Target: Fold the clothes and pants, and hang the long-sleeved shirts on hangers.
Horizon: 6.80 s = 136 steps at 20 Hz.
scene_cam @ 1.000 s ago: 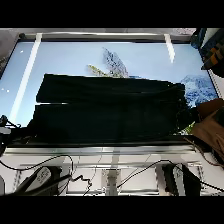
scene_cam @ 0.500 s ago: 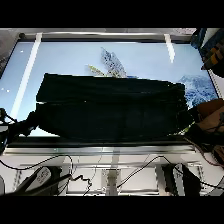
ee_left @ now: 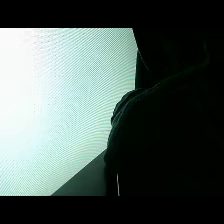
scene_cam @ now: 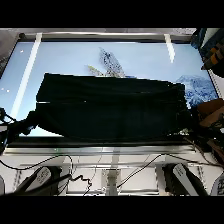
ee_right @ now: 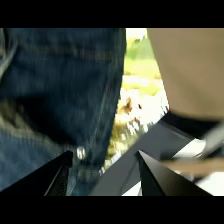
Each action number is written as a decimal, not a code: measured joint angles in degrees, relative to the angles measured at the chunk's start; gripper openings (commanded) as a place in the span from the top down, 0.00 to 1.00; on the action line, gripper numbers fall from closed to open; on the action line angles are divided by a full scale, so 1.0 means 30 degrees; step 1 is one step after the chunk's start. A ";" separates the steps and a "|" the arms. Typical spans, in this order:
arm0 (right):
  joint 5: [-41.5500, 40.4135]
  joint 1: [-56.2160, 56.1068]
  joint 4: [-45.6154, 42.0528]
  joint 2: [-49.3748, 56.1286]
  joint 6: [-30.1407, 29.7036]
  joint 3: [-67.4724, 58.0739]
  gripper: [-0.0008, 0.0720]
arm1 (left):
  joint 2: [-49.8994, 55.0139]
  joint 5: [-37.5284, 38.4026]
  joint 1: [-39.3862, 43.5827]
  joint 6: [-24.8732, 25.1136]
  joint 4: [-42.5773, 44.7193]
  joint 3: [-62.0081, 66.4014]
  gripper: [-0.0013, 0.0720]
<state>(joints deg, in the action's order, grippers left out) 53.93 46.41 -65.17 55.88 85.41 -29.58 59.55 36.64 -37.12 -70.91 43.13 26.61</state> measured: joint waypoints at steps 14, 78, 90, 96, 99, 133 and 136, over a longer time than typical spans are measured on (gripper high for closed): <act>-0.1639 0.0000 0.3096 0.5588 -0.4051 -0.1537 0.89 | -0.0160 -0.0087 0.0000 0.0539 -0.0044 0.0794 0.95; -1.3085 -0.6543 1.1642 0.7803 1.0331 -0.7621 0.89 | 1.2604 1.3901 0.7278 -1.3194 1.7369 2.8538 0.96; -1.2386 -0.6535 1.1111 0.7803 1.0295 -0.7635 0.89 | 1.2910 2.0713 0.6725 -0.9559 1.6888 2.9281 0.95; -1.3041 -0.6579 1.1147 0.7803 1.0287 -0.7628 0.89 | 1.4171 1.4957 0.7162 -1.2087 1.5373 2.9281 0.95; -1.4477 -0.6972 1.1234 0.7825 1.0287 -0.7635 0.89 | 1.5424 1.2313 0.7497 -1.3391 1.3959 2.9281 0.95; -0.8983 -0.8743 0.3213 0.9843 0.2011 -1.4382 0.09 | 0.9493 1.5307 0.8262 -0.6739 1.5176 2.0189 0.28; -0.8466 -0.8743 0.2892 0.9843 0.1996 -1.4396 0.09 | 0.7883 1.2101 0.7315 -0.6288 1.3595 1.5970 0.28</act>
<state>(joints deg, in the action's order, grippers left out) 28.53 20.18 -56.49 85.41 91.39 -72.77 83.20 72.95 -15.18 -89.78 83.92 74.52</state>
